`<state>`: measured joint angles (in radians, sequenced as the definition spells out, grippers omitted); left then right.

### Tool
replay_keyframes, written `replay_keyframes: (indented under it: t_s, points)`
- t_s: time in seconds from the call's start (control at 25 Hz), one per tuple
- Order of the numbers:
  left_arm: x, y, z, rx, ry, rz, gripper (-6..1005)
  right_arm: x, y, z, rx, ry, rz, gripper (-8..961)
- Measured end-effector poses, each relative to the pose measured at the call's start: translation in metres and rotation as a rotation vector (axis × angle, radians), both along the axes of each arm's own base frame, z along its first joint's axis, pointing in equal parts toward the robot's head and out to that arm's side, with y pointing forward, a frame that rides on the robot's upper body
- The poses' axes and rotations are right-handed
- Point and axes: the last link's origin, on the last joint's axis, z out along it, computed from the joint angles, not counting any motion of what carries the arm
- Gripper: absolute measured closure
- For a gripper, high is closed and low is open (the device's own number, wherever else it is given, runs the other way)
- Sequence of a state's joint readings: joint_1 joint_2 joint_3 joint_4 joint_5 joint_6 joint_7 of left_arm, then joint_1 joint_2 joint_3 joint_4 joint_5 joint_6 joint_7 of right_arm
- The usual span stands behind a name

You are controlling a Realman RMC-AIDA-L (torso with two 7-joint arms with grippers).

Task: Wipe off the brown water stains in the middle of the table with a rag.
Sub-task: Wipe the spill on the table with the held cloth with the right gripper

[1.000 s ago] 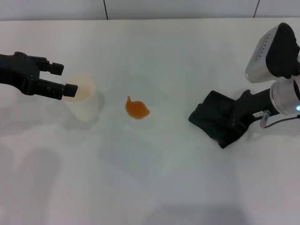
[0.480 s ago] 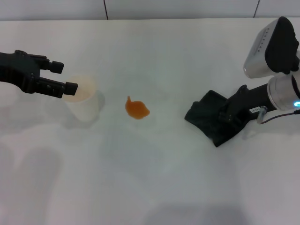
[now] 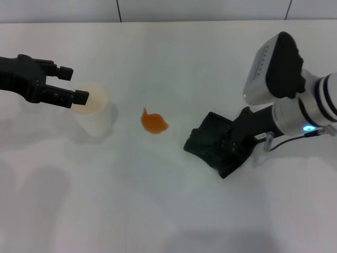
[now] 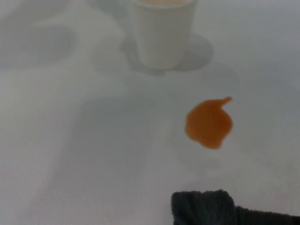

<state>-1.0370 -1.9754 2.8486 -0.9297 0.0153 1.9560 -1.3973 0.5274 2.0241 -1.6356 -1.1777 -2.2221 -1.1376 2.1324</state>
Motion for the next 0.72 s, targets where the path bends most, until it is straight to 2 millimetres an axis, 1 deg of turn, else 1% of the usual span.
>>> replay_keyframes:
  t_s: [0.12, 0.24, 0.36, 0.48, 0.52, 0.72]
  points:
    - [0.000, -0.001, -0.002, -0.005, -0.002, 0.001, 106, -0.009, -0.002, -0.010, -0.016, 0.001, 0.029, 881]
    - [0.000, -0.001, -0.003, -0.006, -0.002, 0.001, 106, -0.019, -0.003, -0.015, -0.025, 0.017, 0.054, 881]
    - [0.000, -0.001, -0.003, -0.005, -0.004, 0.001, 106, -0.034, -0.004, -0.021, -0.040, 0.024, 0.104, 881]
    - [0.001, -0.001, -0.003, -0.005, -0.005, 0.000, 106, -0.042, -0.005, -0.027, -0.048, 0.027, 0.137, 881]
    - [0.001, -0.001, -0.003, -0.005, -0.006, -0.001, 106, -0.048, -0.006, -0.031, -0.051, 0.030, 0.159, 881]
    - [0.001, -0.001, -0.004, -0.007, -0.008, -0.002, 106, -0.059, -0.008, -0.040, -0.054, 0.029, 0.211, 881]
